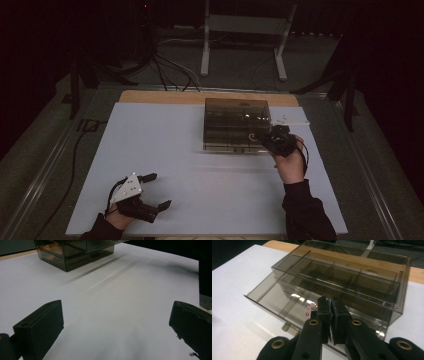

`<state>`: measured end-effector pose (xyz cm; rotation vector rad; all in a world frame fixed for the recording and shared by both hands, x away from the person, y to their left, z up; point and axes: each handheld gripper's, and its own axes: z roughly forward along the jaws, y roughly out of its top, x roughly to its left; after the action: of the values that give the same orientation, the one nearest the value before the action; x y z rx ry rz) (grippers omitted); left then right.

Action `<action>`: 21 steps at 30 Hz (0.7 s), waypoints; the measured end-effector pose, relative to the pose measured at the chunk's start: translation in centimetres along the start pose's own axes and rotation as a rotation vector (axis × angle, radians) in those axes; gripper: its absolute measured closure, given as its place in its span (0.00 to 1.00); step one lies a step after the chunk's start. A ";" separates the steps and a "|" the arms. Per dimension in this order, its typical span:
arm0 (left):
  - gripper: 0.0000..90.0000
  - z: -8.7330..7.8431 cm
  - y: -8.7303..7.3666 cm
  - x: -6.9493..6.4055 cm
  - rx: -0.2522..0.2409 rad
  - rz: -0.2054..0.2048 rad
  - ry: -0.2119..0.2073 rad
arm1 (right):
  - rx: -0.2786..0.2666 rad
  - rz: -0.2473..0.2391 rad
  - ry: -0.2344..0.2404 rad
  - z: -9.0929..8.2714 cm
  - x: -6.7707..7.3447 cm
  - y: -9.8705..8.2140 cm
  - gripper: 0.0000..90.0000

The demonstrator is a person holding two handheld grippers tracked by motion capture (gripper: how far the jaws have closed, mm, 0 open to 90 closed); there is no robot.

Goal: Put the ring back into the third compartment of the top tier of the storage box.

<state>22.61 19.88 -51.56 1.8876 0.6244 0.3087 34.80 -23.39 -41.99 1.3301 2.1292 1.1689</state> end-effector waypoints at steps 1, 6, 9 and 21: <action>0.01 0.0 0.0 0.0 0.001 0.002 0.000 | 0.004 0.007 -0.009 0.1 -0.3 -0.1 0.97; 0.01 0.0 0.0 0.0 0.001 0.002 0.001 | 0.012 0.015 -0.024 0.2 -0.6 -0.2 0.97; 0.01 0.0 0.0 0.0 0.002 0.003 0.000 | 0.022 0.025 -0.036 0.4 -1.0 -0.3 0.97; 0.01 0.0 0.0 0.0 0.001 0.001 0.001 | 0.057 0.046 -0.062 1.1 -2.0 -0.8 0.97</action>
<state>22.62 19.90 -51.56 1.8891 0.6247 0.3103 36.04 -24.82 -43.53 1.4284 2.1134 1.0776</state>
